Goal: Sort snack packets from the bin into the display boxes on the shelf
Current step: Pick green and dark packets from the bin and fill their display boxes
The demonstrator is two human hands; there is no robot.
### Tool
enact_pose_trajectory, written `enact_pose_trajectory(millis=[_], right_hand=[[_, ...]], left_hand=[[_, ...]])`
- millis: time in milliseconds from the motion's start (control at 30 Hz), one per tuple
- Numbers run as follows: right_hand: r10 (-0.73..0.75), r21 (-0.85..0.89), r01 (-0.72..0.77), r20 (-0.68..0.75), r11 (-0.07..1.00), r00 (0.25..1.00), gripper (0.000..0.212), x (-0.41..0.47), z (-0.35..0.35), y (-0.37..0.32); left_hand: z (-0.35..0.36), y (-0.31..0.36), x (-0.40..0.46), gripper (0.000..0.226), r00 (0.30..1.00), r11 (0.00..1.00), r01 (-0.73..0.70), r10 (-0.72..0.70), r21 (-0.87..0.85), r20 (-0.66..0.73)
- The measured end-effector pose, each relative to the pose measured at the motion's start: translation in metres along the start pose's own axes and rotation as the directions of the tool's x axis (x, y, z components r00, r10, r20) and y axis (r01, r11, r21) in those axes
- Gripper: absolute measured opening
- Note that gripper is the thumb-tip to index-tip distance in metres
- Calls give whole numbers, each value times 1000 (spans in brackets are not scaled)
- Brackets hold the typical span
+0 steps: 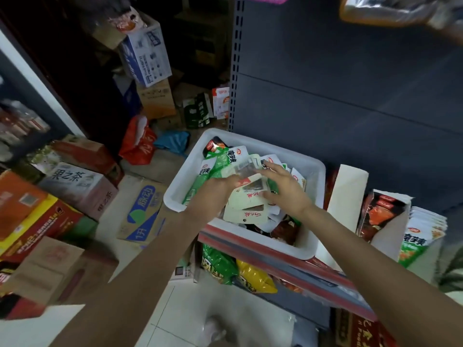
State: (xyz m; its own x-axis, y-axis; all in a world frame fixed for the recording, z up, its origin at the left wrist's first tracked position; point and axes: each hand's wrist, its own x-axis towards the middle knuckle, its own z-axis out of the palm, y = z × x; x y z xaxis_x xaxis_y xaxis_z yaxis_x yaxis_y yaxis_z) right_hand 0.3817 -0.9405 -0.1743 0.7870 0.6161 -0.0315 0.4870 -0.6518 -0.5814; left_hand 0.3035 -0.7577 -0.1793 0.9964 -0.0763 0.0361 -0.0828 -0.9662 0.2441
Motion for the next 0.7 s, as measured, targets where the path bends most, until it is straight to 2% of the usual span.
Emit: enact_pose_trajectory(millis=[100,167,233,333,367,433,500,700], right_hand=[[-56,7,57,-145,998,988,28,-15,-13,2],[-50,67,63,-184,996,982,16,-31,-23,6],[-34,151,74,-254,986,967,14,-50,-36,16],[56,314,58,-343,948,938,18,-80,-61,36],[88,390,57,-344,919,935,19,-90,-71,44],[124,454,40,-325,890,938,20,-112,-91,62],[143,441,11,-315,898,938,20,-135,-110,84],[218,457,1,-426,889,878,21,-206,-165,147]], left_hand=[[-10,23,-7,22,974,962,-45,-18,-271,-226],[-13,44,-9,27,935,912,-106,-44,-397,-351],[-15,70,-7,28,908,845,-117,-122,-522,-402],[-15,113,2,34,928,601,-37,-276,-799,-251],[-11,127,6,36,939,579,-16,-271,-816,-211],[-1,156,16,36,965,620,19,-217,-784,-148],[8,187,26,32,977,625,25,-179,-781,-112],[27,291,54,27,986,602,-69,-80,-796,-147]])
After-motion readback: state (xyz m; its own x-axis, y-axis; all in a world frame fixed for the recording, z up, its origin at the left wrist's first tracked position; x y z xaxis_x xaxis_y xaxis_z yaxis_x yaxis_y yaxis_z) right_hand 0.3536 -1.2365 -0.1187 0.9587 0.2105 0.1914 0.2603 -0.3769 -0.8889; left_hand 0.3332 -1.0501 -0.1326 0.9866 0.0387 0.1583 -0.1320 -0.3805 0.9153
